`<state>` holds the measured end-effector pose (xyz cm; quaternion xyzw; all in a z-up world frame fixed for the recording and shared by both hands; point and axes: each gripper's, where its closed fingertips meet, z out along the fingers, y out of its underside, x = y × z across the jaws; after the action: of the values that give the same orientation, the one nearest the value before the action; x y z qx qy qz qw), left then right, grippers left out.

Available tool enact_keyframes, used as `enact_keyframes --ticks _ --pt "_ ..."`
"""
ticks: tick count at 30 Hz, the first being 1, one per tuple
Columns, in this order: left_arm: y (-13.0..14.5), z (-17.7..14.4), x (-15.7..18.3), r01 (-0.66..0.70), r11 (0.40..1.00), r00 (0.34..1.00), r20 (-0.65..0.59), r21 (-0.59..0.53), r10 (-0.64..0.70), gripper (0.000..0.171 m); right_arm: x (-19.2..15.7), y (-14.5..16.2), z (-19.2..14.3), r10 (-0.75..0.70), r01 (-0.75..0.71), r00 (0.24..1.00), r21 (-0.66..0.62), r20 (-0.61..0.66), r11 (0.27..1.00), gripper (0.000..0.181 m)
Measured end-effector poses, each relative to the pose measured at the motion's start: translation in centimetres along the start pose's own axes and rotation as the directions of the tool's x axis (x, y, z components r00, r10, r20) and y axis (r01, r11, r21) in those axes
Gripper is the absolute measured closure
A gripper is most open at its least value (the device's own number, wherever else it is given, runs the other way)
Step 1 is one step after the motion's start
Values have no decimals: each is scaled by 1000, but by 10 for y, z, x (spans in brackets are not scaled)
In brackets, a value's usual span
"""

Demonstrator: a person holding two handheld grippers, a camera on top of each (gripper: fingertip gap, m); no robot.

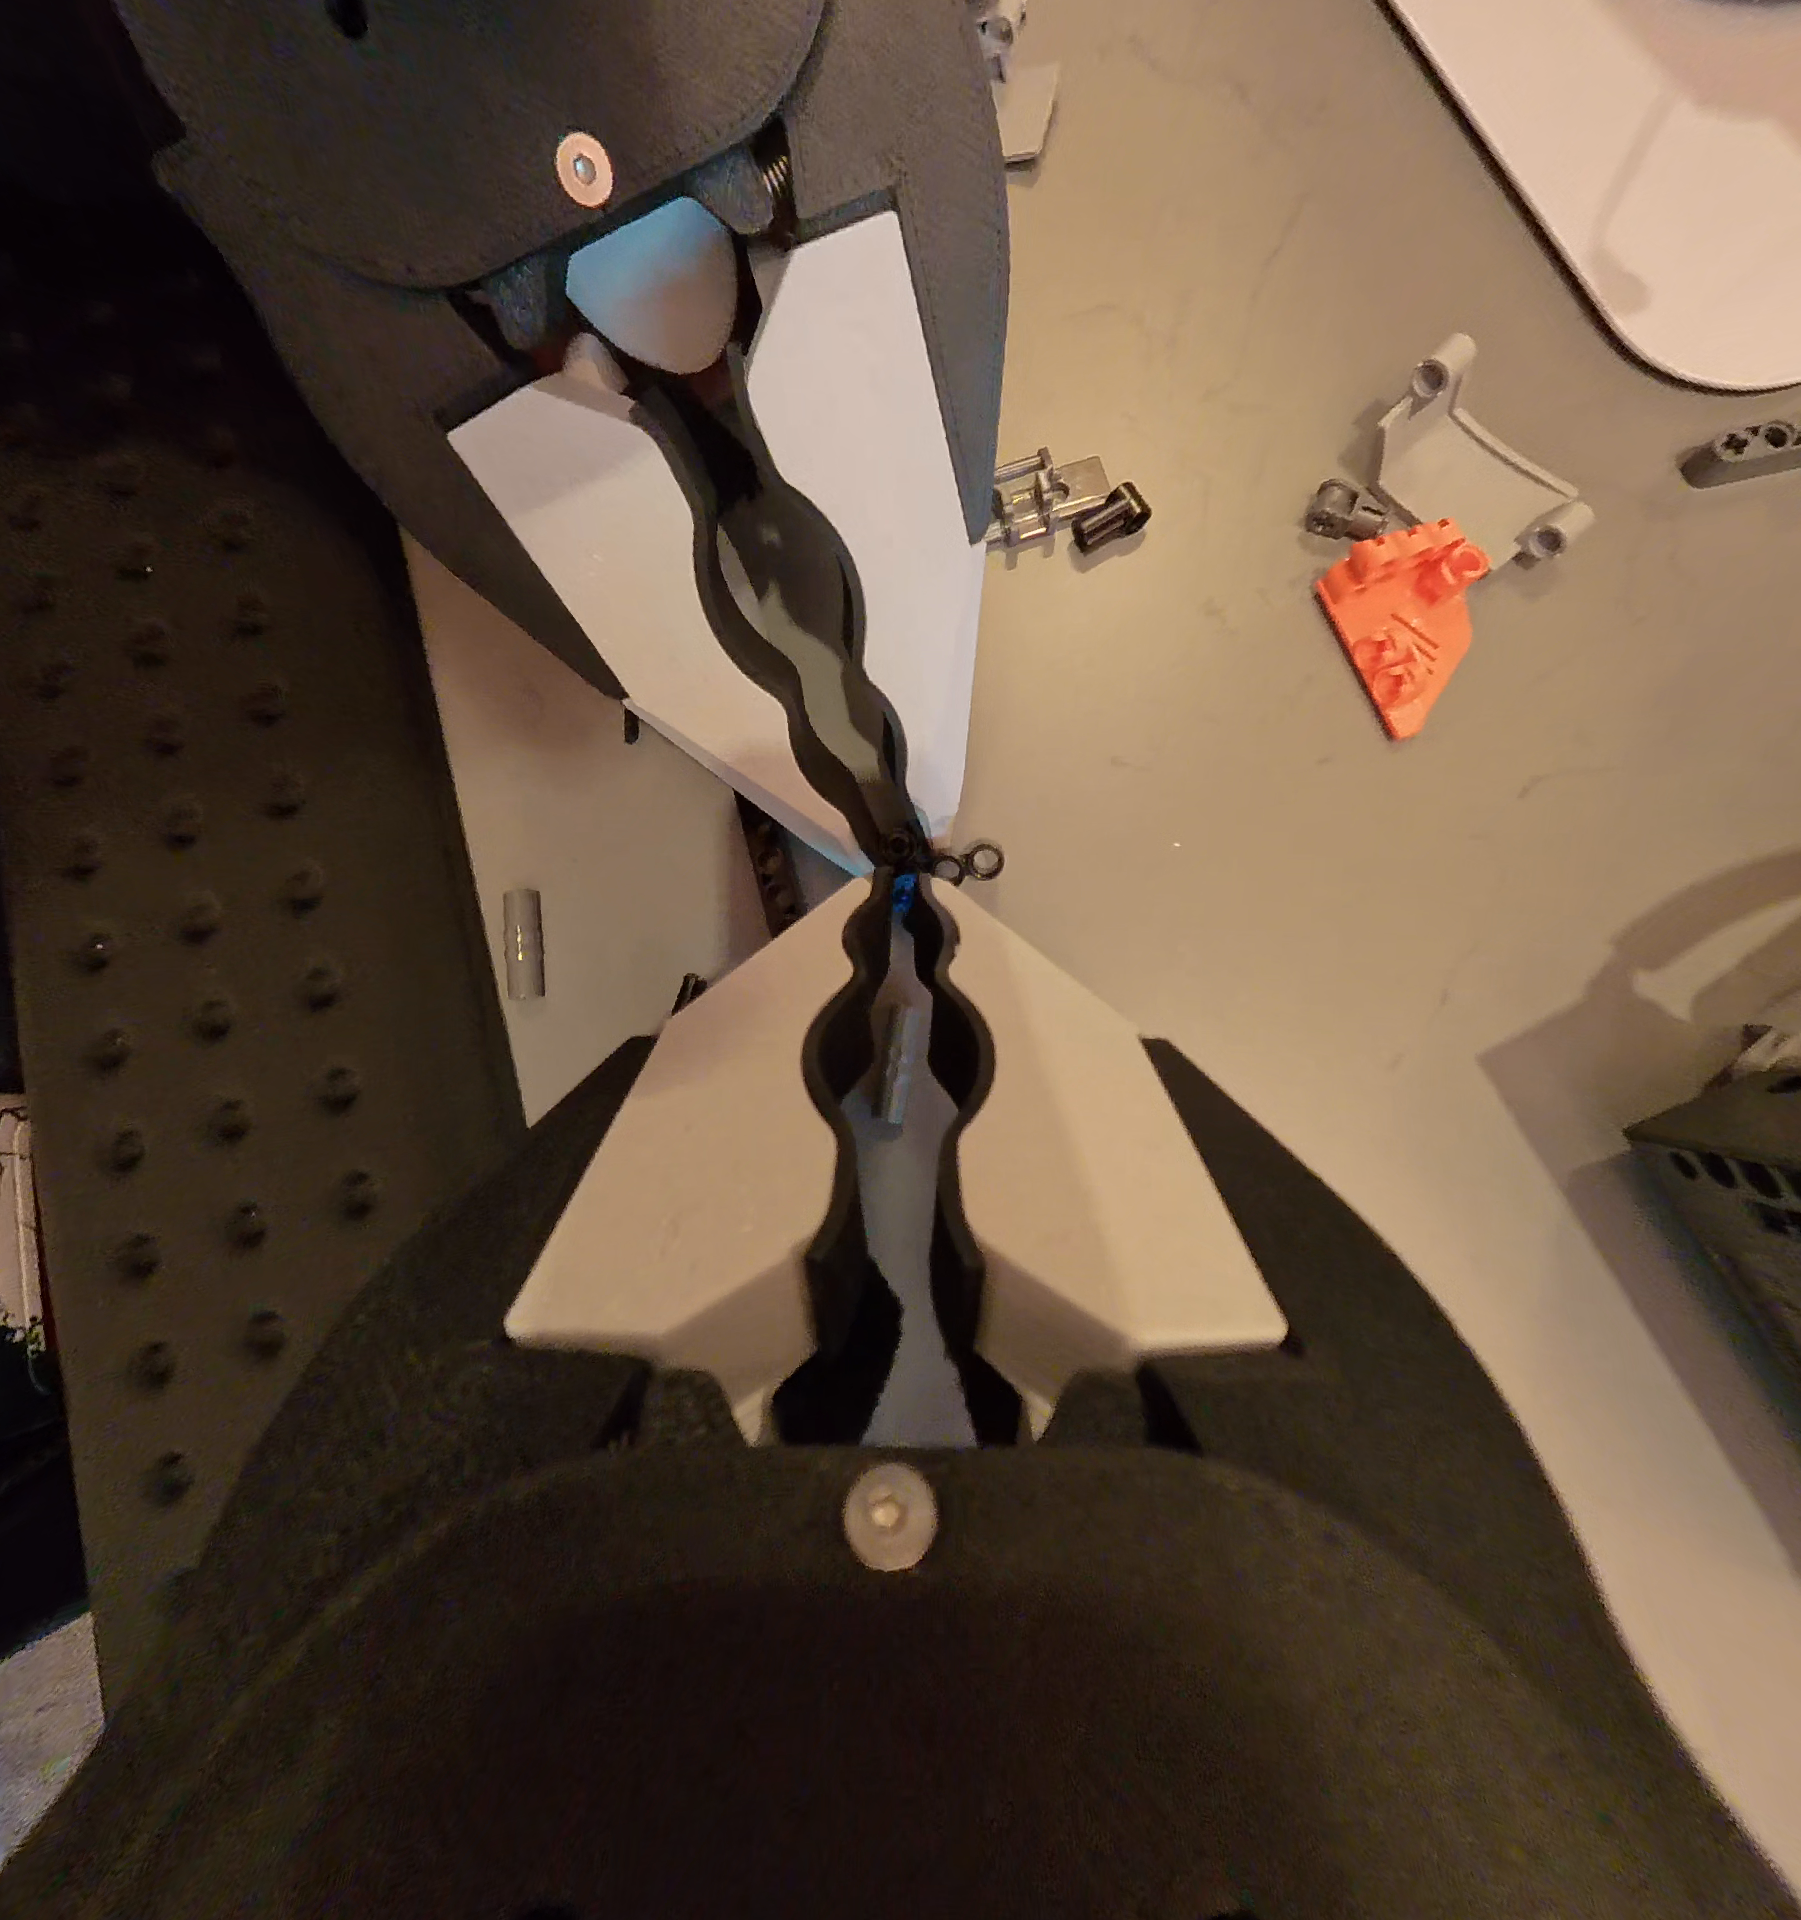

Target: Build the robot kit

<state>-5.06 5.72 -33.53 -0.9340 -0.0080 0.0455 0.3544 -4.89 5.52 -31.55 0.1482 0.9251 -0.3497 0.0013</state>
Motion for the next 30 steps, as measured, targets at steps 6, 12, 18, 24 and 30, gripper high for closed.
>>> enact_keyframes --ticks 6,12,18,24,30 --pt "0 0 0 -24 999 1000 12 -23 24 168 0 0 1 10 -10 1000 -2 11 1000 180" --pt "0 0 -1 -37 998 999 32 -42 38 168 2 1 5 -22 22 1000 -31 -4 999 181" --pt "0 -1 -3 -10 999 1000 21 -37 10 168 4 -2 6 -2 2 1000 0 0 1000 181" --pt "-7 -4 -5 76 997 997 -35 22 -75 167 5 -5 -6 72 -73 997 69 17 995 174" --pt "2 0 -8 53 998 998 -28 -18 -54 167 11 8 -5 75 -73 996 37 -40 997 167"
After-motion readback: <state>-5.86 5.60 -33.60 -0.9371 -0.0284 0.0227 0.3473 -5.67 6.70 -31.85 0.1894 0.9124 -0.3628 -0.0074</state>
